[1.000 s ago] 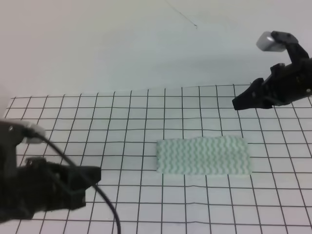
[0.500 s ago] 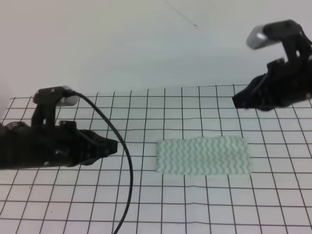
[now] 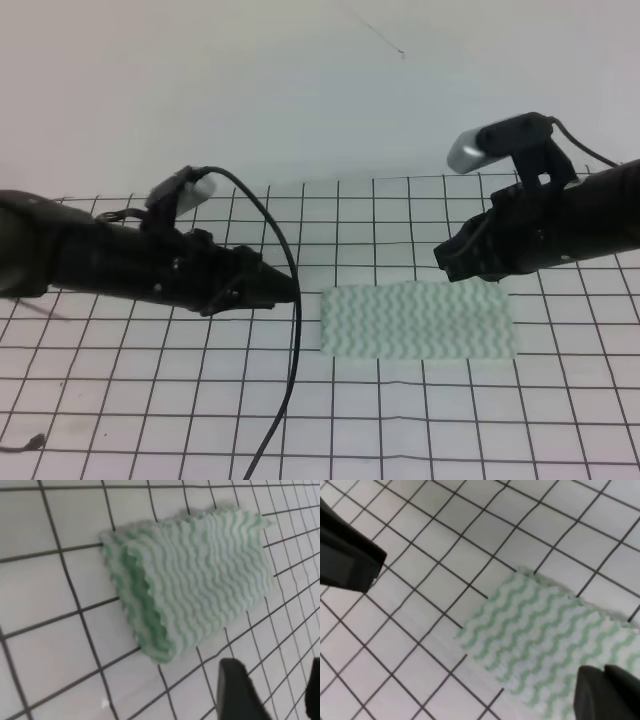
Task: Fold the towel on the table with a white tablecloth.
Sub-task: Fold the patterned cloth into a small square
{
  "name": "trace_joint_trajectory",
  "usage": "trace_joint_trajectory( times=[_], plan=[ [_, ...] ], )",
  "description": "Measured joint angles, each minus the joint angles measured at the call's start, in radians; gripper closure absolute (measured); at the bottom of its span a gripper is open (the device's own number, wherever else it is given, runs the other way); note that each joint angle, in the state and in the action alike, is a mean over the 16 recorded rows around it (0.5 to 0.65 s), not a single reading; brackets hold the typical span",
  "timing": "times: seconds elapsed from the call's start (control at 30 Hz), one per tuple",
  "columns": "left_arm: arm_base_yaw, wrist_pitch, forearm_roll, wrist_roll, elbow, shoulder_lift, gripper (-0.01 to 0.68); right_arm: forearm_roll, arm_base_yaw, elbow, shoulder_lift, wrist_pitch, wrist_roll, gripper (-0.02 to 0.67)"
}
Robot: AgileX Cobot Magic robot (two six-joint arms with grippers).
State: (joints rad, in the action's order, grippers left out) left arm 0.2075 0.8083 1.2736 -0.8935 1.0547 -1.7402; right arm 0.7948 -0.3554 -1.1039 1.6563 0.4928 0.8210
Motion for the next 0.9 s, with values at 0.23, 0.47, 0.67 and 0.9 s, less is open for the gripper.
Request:
trace_joint_trajectory(
  times=[0.23,0.47,0.67,0.9],
  plan=[
    [0.006,0.041,0.008,0.050,0.107,-0.148,0.366,0.016,0.001,-0.041,0.097,-0.006,0.046,0.616],
    [0.033,0.031,-0.028,0.104,0.185,-0.250,0.346,0.019,0.002,-0.108,0.185,0.013,0.042,0.616],
    [0.068,0.012,-0.068,0.156,0.232,-0.304,0.346,0.003,0.002,-0.154,0.220,0.050,0.031,0.616],
    [0.095,-0.006,-0.090,0.203,0.269,-0.349,0.345,-0.021,0.002,-0.172,0.225,0.085,0.024,0.616]
  ],
)
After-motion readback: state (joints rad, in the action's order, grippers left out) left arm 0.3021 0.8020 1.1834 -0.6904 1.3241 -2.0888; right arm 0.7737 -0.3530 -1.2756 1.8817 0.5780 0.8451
